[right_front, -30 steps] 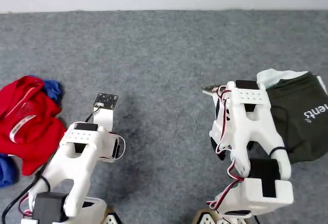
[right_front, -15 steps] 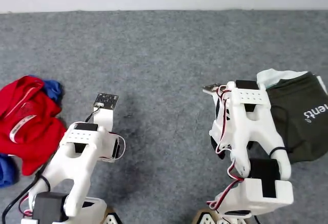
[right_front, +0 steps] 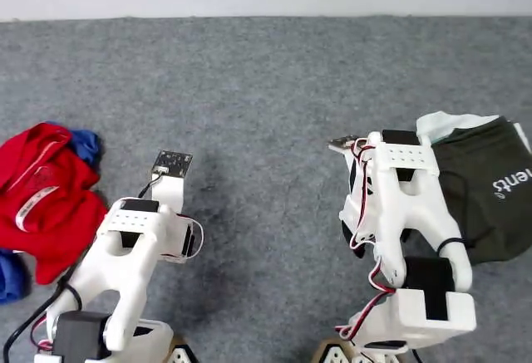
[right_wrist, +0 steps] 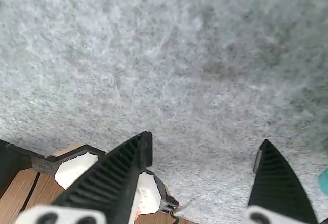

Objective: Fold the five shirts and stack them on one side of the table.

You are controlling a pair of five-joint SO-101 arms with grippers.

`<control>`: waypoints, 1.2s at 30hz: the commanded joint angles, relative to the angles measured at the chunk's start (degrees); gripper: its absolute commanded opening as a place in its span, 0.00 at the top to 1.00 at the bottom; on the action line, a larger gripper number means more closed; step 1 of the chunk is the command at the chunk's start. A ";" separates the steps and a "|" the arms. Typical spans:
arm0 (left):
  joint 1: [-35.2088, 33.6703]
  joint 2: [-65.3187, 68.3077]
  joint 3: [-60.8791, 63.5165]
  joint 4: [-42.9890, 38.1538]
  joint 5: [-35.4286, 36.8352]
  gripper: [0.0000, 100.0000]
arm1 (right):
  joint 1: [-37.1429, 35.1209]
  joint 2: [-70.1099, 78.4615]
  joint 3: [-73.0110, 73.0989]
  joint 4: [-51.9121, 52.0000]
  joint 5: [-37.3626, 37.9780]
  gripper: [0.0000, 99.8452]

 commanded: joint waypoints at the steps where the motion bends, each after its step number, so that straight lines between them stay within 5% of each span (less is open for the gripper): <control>1: 2.46 3.25 0.31 -0.97 0.09 0.88 | -0.48 -0.13 0.09 -1.10 0.62 0.68; 11: 2.46 3.25 0.31 -0.97 0.09 0.88 | -2.51 18.95 0.88 -9.19 0.09 0.68; 36: 2.64 3.25 0.22 -0.97 0.26 0.88 | -2.59 9.54 13.10 -22.55 0.62 0.68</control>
